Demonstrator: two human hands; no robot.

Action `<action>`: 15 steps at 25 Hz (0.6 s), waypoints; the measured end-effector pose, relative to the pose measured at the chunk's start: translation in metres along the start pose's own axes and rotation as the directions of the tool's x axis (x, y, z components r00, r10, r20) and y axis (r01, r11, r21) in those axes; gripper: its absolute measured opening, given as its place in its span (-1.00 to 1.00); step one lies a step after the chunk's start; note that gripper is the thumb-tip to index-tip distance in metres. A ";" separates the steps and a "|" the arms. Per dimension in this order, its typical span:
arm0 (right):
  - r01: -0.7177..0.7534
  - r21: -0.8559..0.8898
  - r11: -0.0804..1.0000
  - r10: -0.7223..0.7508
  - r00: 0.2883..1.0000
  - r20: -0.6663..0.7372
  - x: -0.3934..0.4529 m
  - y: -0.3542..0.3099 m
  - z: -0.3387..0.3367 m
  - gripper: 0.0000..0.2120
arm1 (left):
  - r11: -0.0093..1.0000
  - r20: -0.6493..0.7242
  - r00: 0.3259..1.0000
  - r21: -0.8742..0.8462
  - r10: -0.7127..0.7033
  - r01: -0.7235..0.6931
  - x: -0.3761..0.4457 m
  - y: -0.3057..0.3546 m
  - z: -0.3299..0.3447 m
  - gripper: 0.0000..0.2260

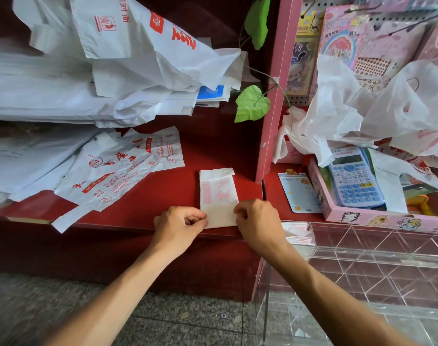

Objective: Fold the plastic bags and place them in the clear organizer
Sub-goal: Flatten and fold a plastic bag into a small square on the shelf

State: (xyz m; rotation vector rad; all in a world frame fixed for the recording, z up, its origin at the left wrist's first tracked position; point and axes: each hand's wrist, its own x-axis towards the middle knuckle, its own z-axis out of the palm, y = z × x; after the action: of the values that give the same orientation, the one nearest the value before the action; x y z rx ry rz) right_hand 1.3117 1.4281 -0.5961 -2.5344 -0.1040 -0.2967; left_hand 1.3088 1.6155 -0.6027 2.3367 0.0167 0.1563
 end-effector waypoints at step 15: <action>0.401 -0.287 0.870 -0.281 0.882 0.378 -0.006 0.016 -0.016 -0.52 | 0.903 0.063 0.921 0.186 0.383 -0.388 -0.002 -0.029 -0.010 -0.69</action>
State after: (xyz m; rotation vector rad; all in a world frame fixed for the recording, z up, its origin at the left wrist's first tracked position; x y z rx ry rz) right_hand 1.3047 1.4056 -0.5933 -2.9027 -0.7026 -0.0263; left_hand 1.3065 1.6426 -0.6164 2.5146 -0.4676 0.3350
